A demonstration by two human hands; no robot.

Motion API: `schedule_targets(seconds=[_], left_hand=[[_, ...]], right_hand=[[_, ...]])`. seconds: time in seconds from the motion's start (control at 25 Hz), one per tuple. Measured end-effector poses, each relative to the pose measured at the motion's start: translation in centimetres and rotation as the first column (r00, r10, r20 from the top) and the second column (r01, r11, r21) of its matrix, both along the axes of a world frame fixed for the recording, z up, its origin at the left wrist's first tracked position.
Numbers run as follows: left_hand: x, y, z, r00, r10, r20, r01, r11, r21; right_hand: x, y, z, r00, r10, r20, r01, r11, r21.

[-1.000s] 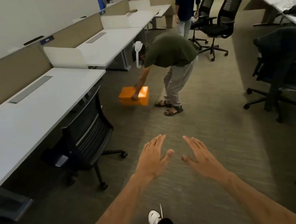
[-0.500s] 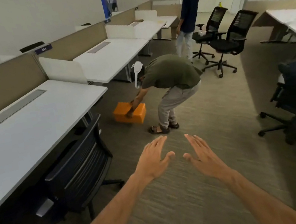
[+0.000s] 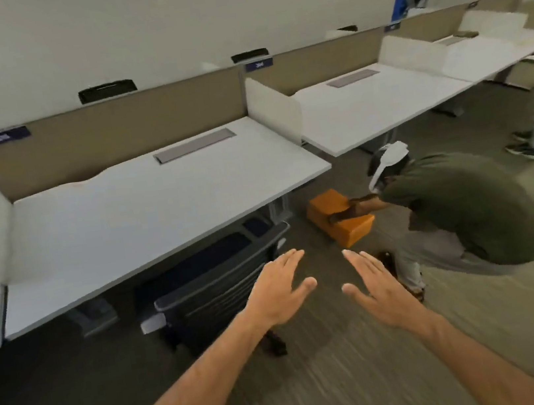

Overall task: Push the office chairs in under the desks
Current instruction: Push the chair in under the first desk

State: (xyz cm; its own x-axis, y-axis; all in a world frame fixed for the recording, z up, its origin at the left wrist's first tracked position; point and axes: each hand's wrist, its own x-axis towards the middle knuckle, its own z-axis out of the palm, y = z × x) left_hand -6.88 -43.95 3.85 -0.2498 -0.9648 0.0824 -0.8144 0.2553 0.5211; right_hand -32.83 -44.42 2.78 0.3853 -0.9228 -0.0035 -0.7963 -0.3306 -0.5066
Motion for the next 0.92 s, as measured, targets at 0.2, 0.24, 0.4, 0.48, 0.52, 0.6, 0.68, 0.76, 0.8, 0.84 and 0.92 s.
schedule_targets(seconds=[0.2, 0.24, 0.4, 0.48, 0.52, 0.6, 0.68, 0.76, 0.8, 0.84, 0.92], left_hand=[[3.7, -1.4, -0.9, 0.964, 0.266, 0.029, -0.267, 0.963, 0.045], [4.5, -1.2, -1.4, 0.954, 0.298, 0.045, -0.300, 0.952, 0.054], [8.6, -2.3, -2.6, 0.905, 0.406, 0.124, -0.416, 0.906, 0.070], [10.5, -3.1, -3.5, 0.891, 0.421, 0.168, -0.440, 0.892, 0.100], [11.4, -3.6, -4.1, 0.888, 0.417, 0.193, -0.444, 0.888, 0.122], [13.0, -4.8, -5.3, 0.885, 0.404, 0.232, -0.450, 0.870, 0.202], [14.4, -6.0, -6.7, 0.890, 0.370, 0.265, -0.440, 0.849, 0.293], [15.3, -7.0, -7.9, 0.900, 0.319, 0.296, -0.415, 0.835, 0.361], [15.6, -7.5, -8.5, 0.906, 0.296, 0.303, -0.400, 0.833, 0.382], [15.8, -7.9, -9.1, 0.909, 0.278, 0.309, -0.388, 0.836, 0.389], [16.4, -8.4, -10.1, 0.914, 0.246, 0.324, -0.367, 0.842, 0.395]], right_hand=[[3.6, -8.5, 0.5, 0.963, 0.270, 0.007, -0.270, 0.963, 0.015], [4.5, -9.6, 0.2, 0.948, 0.318, 0.015, -0.318, 0.948, 0.032], [8.8, -14.7, -1.0, 0.890, 0.456, -0.006, -0.456, 0.890, 0.019], [11.0, -16.4, -1.4, 0.873, 0.487, -0.022, -0.487, 0.873, -0.005], [12.0, -17.0, -1.7, 0.863, 0.505, -0.034, -0.505, 0.863, -0.015], [13.6, -18.2, -2.7, 0.836, 0.542, -0.081, -0.546, 0.837, -0.028], [14.8, -19.5, -3.8, 0.814, 0.564, -0.143, -0.569, 0.822, 0.005], [15.7, -20.6, -5.0, 0.805, 0.553, -0.213, -0.549, 0.831, 0.084], [16.0, -21.0, -5.8, 0.794, 0.555, -0.249, -0.543, 0.831, 0.121], [16.3, -21.5, -6.5, 0.779, 0.560, -0.283, -0.543, 0.827, 0.142], [16.9, -22.5, -8.1, 0.751, 0.572, -0.331, -0.556, 0.817, 0.153]])
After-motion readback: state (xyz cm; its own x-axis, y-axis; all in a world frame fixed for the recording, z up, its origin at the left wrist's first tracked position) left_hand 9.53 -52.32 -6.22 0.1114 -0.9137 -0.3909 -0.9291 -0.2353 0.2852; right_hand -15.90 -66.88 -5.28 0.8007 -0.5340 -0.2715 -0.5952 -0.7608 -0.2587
